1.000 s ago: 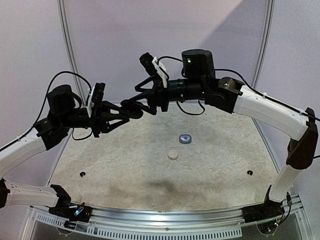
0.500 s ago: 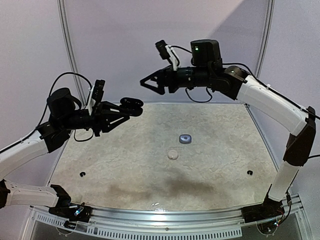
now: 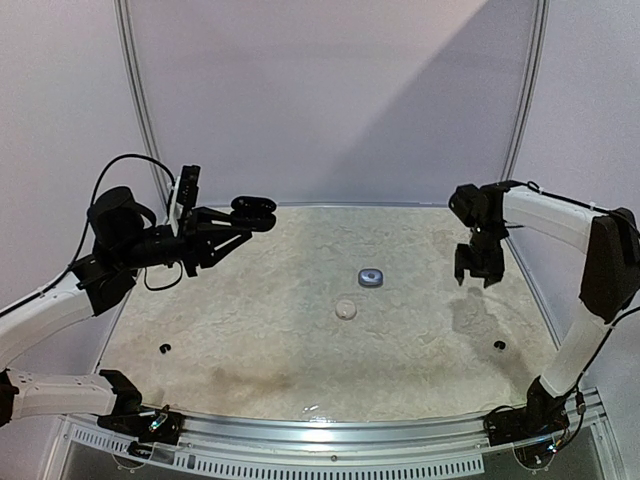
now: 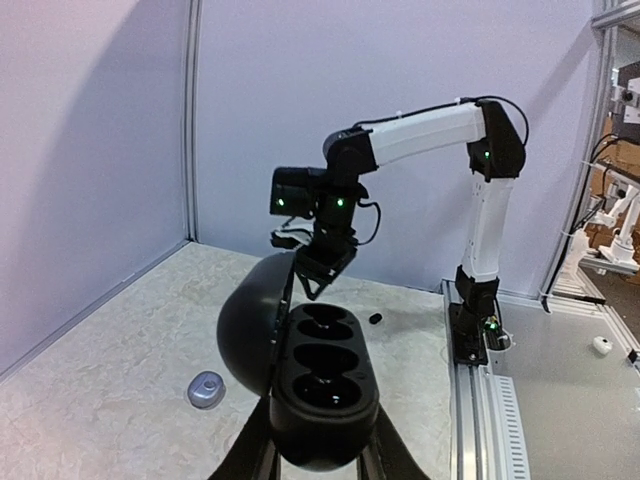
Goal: Insert the wireless bluetooth earbuds into the charging case
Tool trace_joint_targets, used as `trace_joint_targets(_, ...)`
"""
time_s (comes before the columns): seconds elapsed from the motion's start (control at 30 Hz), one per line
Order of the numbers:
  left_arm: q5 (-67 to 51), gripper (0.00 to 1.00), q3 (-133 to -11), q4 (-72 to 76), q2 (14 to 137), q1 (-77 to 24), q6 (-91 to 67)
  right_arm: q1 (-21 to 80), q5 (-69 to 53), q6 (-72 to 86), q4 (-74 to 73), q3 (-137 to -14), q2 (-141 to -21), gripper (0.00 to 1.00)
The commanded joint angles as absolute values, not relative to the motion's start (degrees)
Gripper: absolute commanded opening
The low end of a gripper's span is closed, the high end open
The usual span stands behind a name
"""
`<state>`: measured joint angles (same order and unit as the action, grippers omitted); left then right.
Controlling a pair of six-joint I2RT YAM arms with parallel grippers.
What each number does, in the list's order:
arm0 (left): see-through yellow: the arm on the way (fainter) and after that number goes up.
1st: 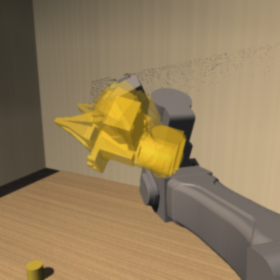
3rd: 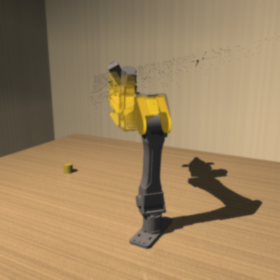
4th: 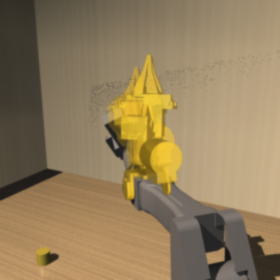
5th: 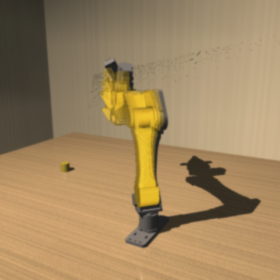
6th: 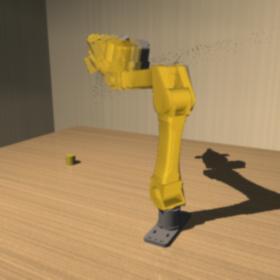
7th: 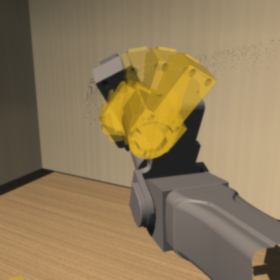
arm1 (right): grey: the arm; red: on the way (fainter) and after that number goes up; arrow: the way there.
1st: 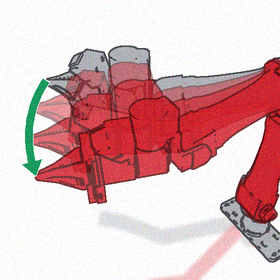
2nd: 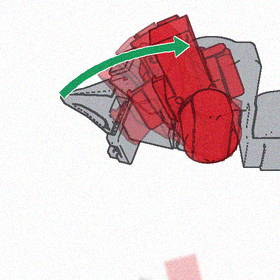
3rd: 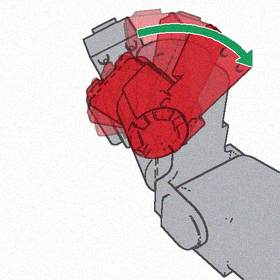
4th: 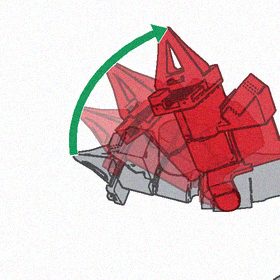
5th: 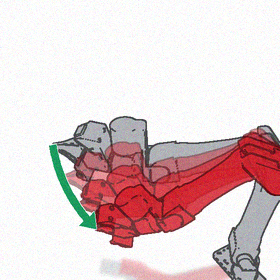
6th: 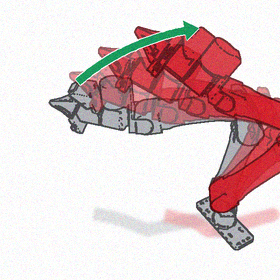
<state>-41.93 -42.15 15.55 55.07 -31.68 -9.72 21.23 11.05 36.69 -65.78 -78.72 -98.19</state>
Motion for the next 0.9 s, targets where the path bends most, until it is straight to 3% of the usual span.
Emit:
trace_joint_targets(0.0, -41.1, 0.00, -40.5, 18.3, 53.9, -30.6, -10.2, 17.0, 14.4, 44.2, -68.3, -68.7, -89.8, 0.58)
trace_joint_targets(0.27, -41.4, 0.00, -39.5, 20.2, 53.5, -29.8, -10.8, 8.7, 10.9, 46.5, -64.9, -56.5, -86.3, 0.36)
trace_joint_targets(0.47, -41.5, 0.00, -39.4, 20.5, 53.5, -29.4, -10.8, 5.1, 7.8, 45.6, -59.6, -52.2, -87.3, 0.27)
trace_joint_targets(0.87, -41.6, 0.00, -40.1, 20.3, 54.0, -29.0, -11.0, 4.5, 7.8, 43.6, -57.4, -49.5, -91.2, 0.21)
